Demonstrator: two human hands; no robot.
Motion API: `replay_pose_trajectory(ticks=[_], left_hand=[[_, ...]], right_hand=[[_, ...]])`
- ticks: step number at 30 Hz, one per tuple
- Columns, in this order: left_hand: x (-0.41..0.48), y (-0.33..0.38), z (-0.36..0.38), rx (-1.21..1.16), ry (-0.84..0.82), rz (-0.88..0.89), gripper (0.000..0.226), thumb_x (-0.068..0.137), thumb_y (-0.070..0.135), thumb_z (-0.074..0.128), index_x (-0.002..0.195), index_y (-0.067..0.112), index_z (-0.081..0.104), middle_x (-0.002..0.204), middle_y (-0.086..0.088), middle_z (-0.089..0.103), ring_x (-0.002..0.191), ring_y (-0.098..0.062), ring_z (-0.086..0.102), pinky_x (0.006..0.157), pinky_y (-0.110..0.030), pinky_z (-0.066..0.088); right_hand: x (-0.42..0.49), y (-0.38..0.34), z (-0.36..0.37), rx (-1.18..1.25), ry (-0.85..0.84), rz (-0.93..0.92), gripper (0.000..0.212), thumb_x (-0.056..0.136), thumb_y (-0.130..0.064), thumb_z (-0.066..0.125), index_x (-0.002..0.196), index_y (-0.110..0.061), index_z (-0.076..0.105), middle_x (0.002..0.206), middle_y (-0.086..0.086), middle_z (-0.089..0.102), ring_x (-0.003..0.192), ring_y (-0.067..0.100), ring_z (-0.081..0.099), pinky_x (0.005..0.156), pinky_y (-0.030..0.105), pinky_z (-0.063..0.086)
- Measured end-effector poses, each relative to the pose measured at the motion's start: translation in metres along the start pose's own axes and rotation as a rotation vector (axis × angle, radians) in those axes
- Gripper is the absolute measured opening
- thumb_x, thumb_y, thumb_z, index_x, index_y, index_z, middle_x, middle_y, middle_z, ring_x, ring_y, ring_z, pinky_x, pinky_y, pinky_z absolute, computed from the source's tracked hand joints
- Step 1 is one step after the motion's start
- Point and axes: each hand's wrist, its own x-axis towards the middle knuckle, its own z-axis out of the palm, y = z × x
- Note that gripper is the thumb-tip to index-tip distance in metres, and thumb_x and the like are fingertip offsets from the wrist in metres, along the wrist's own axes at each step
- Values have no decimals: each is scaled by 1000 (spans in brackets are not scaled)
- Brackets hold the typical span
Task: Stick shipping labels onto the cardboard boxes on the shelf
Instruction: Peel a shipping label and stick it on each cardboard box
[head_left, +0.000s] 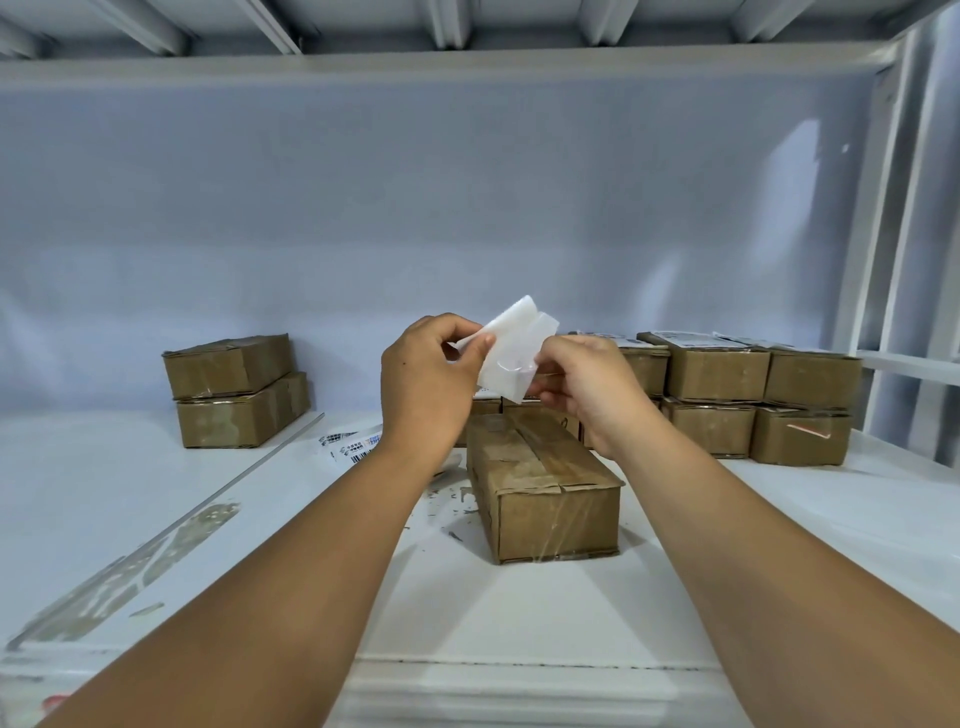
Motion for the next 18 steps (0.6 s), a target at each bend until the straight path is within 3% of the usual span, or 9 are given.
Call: replay_pose_trajectory(ticks=[6, 10, 13, 16, 18], left_hand=[[2, 1, -2, -30, 79, -48, 13, 89, 25, 60, 77, 28, 61, 84, 10, 64, 69, -6, 53, 60, -15, 39], [3, 1, -4, -74, 107, -86, 13, 92, 25, 57, 79, 25, 59, 79, 14, 60, 73, -8, 53, 62, -16, 39], [6, -2, -5, -154, 147, -179, 12, 93, 24, 55, 83, 20, 60, 77, 15, 57, 75, -7, 52, 62, -13, 38], [10, -10, -6, -300, 210, -307, 17, 93, 24, 56, 76, 23, 59, 75, 9, 57, 72, -12, 52, 68, -22, 42], [12, -13, -7, -391, 234, -402, 21, 94, 23, 56, 73, 24, 57, 73, 6, 57, 67, -13, 51, 70, -29, 47]], right_hand=[[5, 5, -5, 8, 130, 65, 27, 86, -7, 47, 61, -15, 48, 48, -5, 44, 49, 13, 41, 52, 24, 36], [10, 9, -7, 24, 210, 112, 23, 88, -7, 46, 66, -15, 45, 61, 3, 37, 51, 16, 35, 57, 30, 34], [12, 9, -11, 67, 274, 172, 20, 92, -10, 47, 74, -15, 53, 69, 1, 47, 55, 17, 43, 57, 27, 41], [14, 9, -16, 151, 340, 220, 20, 92, -6, 43, 78, -13, 55, 72, 2, 51, 55, 16, 47, 54, 23, 41], [17, 13, -20, 192, 376, 208, 18, 93, -2, 40, 94, -6, 58, 73, 3, 51, 56, 14, 49, 53, 20, 42]])
